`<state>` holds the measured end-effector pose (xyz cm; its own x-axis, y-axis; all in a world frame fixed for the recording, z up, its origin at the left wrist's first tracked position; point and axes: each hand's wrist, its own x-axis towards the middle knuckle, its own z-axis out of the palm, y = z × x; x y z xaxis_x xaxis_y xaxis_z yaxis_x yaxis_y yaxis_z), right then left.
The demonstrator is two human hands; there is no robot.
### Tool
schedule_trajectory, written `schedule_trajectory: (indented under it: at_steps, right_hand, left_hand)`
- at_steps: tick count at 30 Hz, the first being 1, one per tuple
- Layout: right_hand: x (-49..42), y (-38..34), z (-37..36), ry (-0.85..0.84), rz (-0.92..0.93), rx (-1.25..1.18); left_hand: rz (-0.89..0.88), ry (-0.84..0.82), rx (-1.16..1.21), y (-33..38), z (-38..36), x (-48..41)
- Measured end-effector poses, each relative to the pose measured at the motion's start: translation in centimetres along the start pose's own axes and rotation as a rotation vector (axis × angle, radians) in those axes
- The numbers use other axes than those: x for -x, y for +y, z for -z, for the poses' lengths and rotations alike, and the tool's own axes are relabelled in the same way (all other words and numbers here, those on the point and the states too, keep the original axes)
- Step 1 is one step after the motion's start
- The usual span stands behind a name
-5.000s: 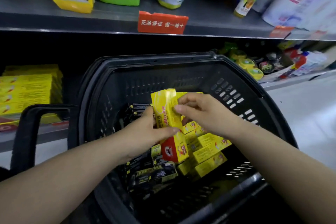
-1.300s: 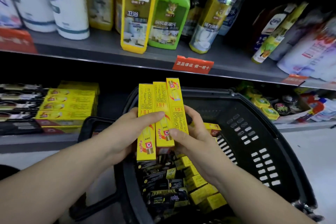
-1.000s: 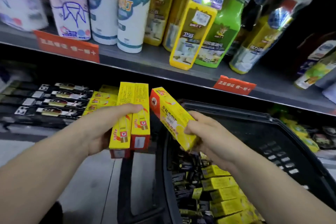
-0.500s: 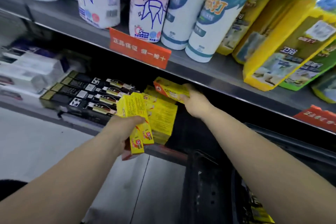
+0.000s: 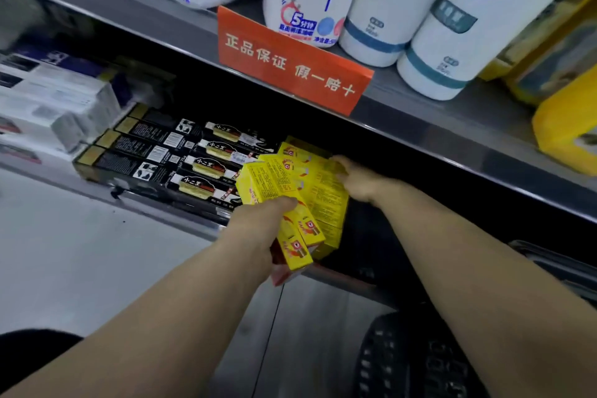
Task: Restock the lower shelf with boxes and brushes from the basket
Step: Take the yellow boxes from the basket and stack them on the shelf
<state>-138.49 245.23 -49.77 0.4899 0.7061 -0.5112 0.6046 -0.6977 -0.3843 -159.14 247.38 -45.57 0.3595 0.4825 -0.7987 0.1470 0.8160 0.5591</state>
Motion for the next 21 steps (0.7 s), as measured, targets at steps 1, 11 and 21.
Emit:
schedule_trajectory:
  at_steps: [1, 11, 21]
  right_hand:
    - [-0.1, 0.0, 0.0, -0.014, -0.005, 0.024]
    - [6.5, -5.9, 2.7, -0.110, 0.535, 0.439]
    - [8.3, -1.5, 5.1, -0.031, 0.530, 0.326]
  left_hand:
    - [0.001, -0.013, 0.007, 0.0, -0.2, 0.0]
    - [0.029, -0.136, -0.082, 0.2, -0.5, 0.4]
    - [0.028, -0.110, -0.076, 0.5, -0.4, 1.2]
